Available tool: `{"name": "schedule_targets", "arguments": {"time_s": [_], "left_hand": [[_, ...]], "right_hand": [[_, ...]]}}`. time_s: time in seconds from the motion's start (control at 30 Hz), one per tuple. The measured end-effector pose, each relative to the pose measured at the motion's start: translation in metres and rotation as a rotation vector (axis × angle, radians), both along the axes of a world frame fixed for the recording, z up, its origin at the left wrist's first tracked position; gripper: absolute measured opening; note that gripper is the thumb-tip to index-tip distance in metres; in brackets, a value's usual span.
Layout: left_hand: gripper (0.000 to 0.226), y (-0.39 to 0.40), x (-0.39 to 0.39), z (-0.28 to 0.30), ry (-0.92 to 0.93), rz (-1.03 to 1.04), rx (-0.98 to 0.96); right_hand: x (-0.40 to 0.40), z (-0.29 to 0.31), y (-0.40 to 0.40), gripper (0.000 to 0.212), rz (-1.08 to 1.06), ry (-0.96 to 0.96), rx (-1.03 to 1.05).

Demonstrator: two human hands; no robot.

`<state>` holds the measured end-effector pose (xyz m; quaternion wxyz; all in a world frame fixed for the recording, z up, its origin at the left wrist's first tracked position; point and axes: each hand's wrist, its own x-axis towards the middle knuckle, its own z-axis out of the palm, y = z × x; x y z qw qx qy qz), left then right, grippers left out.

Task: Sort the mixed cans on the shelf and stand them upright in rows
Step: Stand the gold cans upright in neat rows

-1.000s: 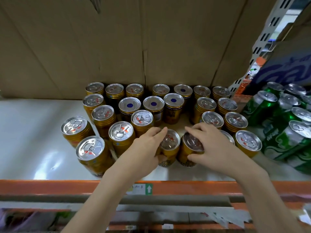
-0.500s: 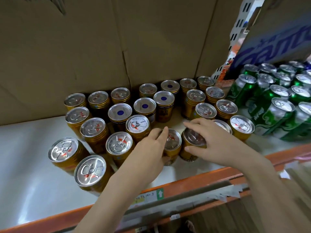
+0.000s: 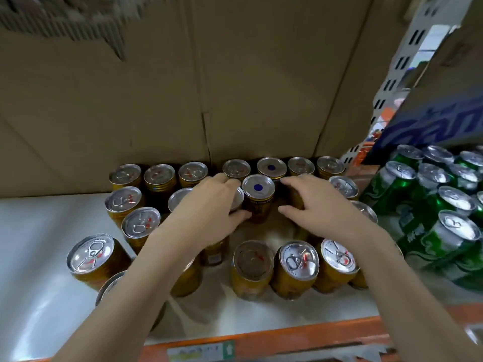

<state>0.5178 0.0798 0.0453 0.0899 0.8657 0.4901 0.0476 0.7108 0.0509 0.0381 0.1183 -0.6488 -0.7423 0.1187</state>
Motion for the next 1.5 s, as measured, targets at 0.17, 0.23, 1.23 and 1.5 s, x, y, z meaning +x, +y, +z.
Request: {"name": "schedule_targets", "arguments": {"time_s": [0.17,0.23,1.23,1.5], "left_hand": [[0.084,0.024,0.017,-0.018,0.258,0.130,-0.012],[0.085,0.030,0.020,-0.026,0.289,0.172,-0.020],[0.057,0.024,0.065,0.003,-0.205,0.463,0.070],[0.065,0.031,0.062,-0.019,-0.056,0.273,-0.119]], "right_hand": [[-0.014,-0.026,0.044,0.077,-0.011,-0.040,-0.107],[-0.020,-0.034,0.053,0.088,-0.028,-0.013,-0.162],[0.078,0.006,0.007,0.066,-0.147,0.669,0.252],[0.090,-0.014,0.010,0.067,-0.175,0.802,0.147]]}}
